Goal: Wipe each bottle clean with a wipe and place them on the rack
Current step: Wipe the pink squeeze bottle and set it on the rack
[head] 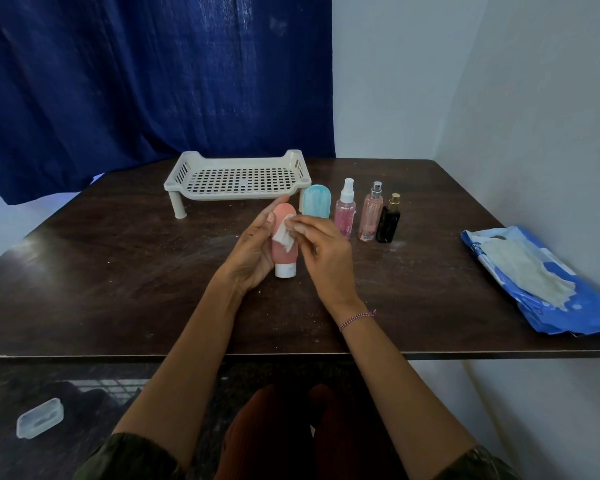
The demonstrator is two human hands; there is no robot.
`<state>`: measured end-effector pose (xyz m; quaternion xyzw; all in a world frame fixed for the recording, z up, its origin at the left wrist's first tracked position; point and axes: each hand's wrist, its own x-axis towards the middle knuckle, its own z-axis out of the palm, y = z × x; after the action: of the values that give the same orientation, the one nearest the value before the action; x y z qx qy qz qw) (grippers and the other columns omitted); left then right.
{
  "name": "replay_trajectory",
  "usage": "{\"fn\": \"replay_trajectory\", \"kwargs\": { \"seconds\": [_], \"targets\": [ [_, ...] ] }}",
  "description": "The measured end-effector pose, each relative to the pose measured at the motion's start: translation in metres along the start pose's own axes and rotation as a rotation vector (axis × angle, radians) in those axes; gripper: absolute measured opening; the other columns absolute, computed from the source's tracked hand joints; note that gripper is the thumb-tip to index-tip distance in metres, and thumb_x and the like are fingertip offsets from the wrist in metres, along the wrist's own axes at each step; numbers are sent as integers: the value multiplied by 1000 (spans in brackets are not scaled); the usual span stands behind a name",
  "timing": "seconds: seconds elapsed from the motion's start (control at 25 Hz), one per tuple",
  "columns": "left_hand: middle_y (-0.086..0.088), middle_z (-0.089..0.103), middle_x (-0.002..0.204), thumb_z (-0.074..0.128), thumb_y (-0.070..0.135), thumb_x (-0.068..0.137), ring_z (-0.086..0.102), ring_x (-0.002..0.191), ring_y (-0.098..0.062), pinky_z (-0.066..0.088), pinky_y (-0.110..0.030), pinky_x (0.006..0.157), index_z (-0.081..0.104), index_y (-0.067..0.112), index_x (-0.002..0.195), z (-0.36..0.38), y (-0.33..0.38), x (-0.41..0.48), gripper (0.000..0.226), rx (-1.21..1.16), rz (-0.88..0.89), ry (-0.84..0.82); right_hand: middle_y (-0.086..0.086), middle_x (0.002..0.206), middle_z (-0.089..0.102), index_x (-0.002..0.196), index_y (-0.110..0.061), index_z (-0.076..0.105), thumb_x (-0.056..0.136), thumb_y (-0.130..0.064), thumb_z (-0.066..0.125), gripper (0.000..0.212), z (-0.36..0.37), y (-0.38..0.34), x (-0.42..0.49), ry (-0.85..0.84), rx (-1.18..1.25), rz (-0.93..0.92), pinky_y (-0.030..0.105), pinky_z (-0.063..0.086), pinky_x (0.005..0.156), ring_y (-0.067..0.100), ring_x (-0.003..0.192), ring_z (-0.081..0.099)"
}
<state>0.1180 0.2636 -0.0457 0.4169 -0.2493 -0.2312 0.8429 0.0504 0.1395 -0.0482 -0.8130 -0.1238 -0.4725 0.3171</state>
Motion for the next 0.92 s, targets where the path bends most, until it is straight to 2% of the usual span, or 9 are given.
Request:
{"fn": "replay_trajectory", "kwargs": {
  "seconds": [0.08,0.28,0.52,0.76,0.92],
  "targets": [
    [-3,68,114,44,27,93,63,105,-14,53,-33,90,51,25,128,1,0,0,36,-4,-7,-10,8,108,67,107,-3,68,82,-1,67,25,-1,1,1,20,-1,25,21,46,96,13,104,59],
    [-5,67,113,47,29,92,64,103,-15,55,-31,82,54,25,128,0,3,-1,37,-15,-16,-11,7,112,64,112,-4,65,82,2,65,30,2,-5,-3,-82,34,-85,25,45,99,14,107,57],
    [-4,65,121,44,27,94,61,111,-15,53,-32,89,52,25,130,-1,1,-1,37,-31,-19,-45,9,105,67,105,-1,69,81,-1,68,24,-2,0,3,47,-8,65,22,47,94,15,101,61],
    [-3,66,119,35,17,99,63,107,-12,53,-27,84,56,22,128,-1,-2,0,36,-39,-60,-84,10,111,64,113,-1,64,81,3,65,32,-3,-11,0,-60,12,-66,21,40,102,14,108,53],
    [-2,64,123,42,22,96,61,111,-12,51,-27,88,52,19,131,0,-3,1,36,-24,-65,-88,10,110,65,111,-2,65,84,1,64,28,-3,-7,3,16,-5,21,18,39,102,14,107,55]
  ]
}}
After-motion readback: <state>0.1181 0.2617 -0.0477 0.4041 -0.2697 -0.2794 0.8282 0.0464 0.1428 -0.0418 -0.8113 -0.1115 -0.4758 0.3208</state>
